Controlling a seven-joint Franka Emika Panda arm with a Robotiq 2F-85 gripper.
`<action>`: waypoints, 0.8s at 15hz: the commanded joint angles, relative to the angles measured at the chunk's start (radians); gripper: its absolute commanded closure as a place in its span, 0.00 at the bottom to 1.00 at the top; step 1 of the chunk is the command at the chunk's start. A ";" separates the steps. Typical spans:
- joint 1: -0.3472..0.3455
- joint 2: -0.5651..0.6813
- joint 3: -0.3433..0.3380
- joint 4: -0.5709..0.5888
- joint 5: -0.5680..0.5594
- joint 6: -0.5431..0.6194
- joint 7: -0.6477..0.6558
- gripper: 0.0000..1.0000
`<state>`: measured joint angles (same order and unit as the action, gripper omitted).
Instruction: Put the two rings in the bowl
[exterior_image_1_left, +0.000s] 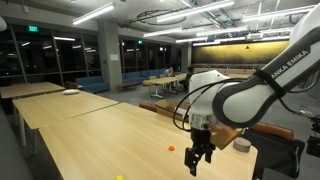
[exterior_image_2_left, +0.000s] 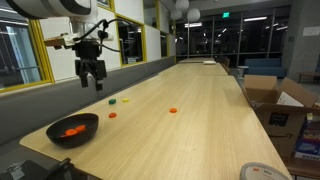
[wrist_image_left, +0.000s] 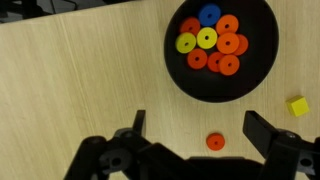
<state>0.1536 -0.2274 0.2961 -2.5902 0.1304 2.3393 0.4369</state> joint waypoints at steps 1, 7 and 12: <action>0.031 0.086 0.044 0.010 -0.052 0.110 0.099 0.00; 0.056 0.243 0.042 0.062 -0.212 0.224 0.200 0.00; 0.082 0.386 -0.019 0.171 -0.312 0.230 0.217 0.00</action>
<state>0.2035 0.0695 0.3231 -2.5041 -0.1277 2.5611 0.6269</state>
